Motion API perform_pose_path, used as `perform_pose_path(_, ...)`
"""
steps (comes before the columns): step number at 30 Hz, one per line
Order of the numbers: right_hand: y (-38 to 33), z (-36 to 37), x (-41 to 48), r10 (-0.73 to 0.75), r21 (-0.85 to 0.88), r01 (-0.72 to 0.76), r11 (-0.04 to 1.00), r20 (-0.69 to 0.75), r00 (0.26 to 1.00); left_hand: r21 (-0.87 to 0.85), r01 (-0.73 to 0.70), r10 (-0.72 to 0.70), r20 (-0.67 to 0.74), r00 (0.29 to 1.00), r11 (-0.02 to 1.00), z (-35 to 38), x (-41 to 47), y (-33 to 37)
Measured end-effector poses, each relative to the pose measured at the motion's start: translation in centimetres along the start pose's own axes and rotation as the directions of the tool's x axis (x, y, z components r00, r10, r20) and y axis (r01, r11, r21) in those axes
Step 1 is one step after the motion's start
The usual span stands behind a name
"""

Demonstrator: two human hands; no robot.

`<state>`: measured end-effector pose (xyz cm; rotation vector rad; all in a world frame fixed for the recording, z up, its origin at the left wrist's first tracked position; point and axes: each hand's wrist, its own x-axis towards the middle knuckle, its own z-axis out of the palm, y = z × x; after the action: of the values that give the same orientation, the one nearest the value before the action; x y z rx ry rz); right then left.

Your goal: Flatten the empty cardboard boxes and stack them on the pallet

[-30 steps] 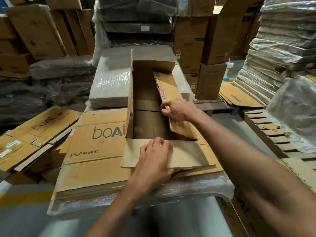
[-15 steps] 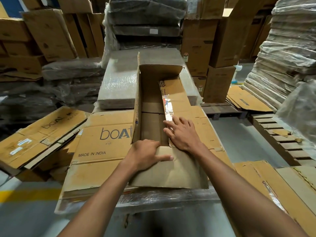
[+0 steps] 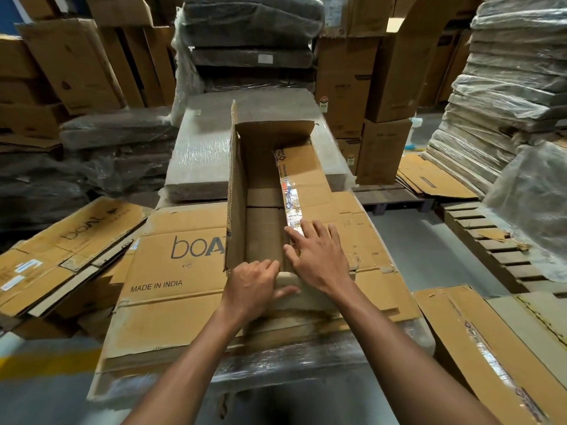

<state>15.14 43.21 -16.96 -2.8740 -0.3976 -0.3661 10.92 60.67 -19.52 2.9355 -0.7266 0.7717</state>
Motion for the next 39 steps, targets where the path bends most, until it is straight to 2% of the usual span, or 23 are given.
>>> perform_pose_path(4,-0.1,0.2,0.1,0.011,0.019,-0.011,1.0,-0.018,1.0,-0.016,0.034,-0.032,0.096,0.995,0.999,-0.9,0.0,0.0)
perform_pose_path(5,-0.1,0.1,0.1,0.013,0.018,-0.012,1.0,-0.026,1.0,-0.06,0.076,-0.068,0.119,0.991,0.995,-1.3,0.2,-0.1)
perform_pose_path(7,0.0,0.1,0.3,0.01,0.007,-0.01,1.0,-0.036,0.999,-0.266,0.206,-0.173,0.143,0.975,0.942,-2.1,1.0,-0.4)
perform_pose_path(9,0.1,0.0,0.4,0.018,0.014,-0.018,1.0,-0.042,0.999,-0.388,0.18,-0.202,-0.016,0.979,0.904,-2.9,2.0,-0.6)
perform_pose_path(11,0.2,-0.1,0.3,0.023,0.025,-0.022,0.999,-0.045,0.999,-0.348,0.13,-0.214,-0.217,0.952,0.928,-3.1,3.1,-0.9)
perform_pose_path(13,0.2,-0.1,0.2,0.024,0.028,-0.022,0.999,-0.051,0.998,-0.277,0.195,-0.277,-0.296,0.914,0.941,-3.5,4.1,-1.3)
perform_pose_path(15,0.2,-0.1,0.0,0.018,0.02,-0.016,1.0,-0.066,0.998,-0.212,0.308,-0.361,-0.298,0.883,0.928,-3.8,4.4,-2.0)
perform_pose_path(17,0.2,-0.2,0.0,0.012,0.018,-0.01,1.0,-0.082,0.997,-0.177,0.424,-0.457,-0.255,0.852,0.888,-3.6,4.2,-2.9)
perform_pose_path(20,-0.1,-0.1,-0.1,0.003,0.025,-0.001,1.0,-0.096,0.995,-0.134,0.613,-0.624,-0.061,0.779,0.779,-3.5,3.6,-4.5)
perform_pose_path(22,-0.4,-0.1,-0.1,0.0,0.031,0.003,1.0,-0.101,0.995,-0.071,0.725,-0.715,0.127,0.687,0.685,-3.7,3.5,-5.1)
perform_pose_path(24,-0.5,0.1,-0.1,0.001,0.031,0.003,1.0,-0.113,0.994,-0.042,0.814,-0.765,0.315,0.561,0.579,-3.5,3.6,-5.5)
perform_pose_path(26,-0.3,0.0,-0.2,-0.002,0.03,0.006,1.0,-0.114,0.993,-0.053,0.879,-0.786,0.426,0.449,0.474,-2.4,3.8,-6.0)
perform_pose_path(27,-0.1,0.0,-0.2,-0.004,0.031,0.007,1.0,-0.109,0.994,-0.068,0.89,-0.789,0.437,0.432,0.451,-1.9,3.8,-6.2)
perform_pose_path(30,0.2,-0.2,-0.1,0.002,0.039,0.002,0.999,-0.095,0.995,-0.226,0.87,-0.763,0.418,0.493,0.438,-1.3,3.4,-6.5)
perform_pose_path(33,-0.3,-0.1,0.2,0.001,0.052,0.004,0.999,-0.096,0.995,-0.356,0.87,-0.75,0.454,0.48,0.341,-1.3,3.0,-6.3)
perform_pose_path(35,-1.3,-0.2,0.7,-0.047,0.093,0.059,0.994,-0.121,0.991,-0.368,0.87,-0.764,0.438,0.473,0.328,-1.3,2.9,-6.1)
perform_pose_path(37,-3.0,-0.4,1.4,-0.109,0.217,0.142,0.966,-0.158,0.981,-0.36,0.872,-0.784,0.408,0.467,0.332,-1.3,2.4,-5.9)
perform_pose_path(39,-5.9,-0.9,2.3,-0.098,0.422,0.128,0.897,-0.093,0.991,-0.378,0.862,-0.788,0.387,0.478,0.337,-1.5,1.7,-5.5)
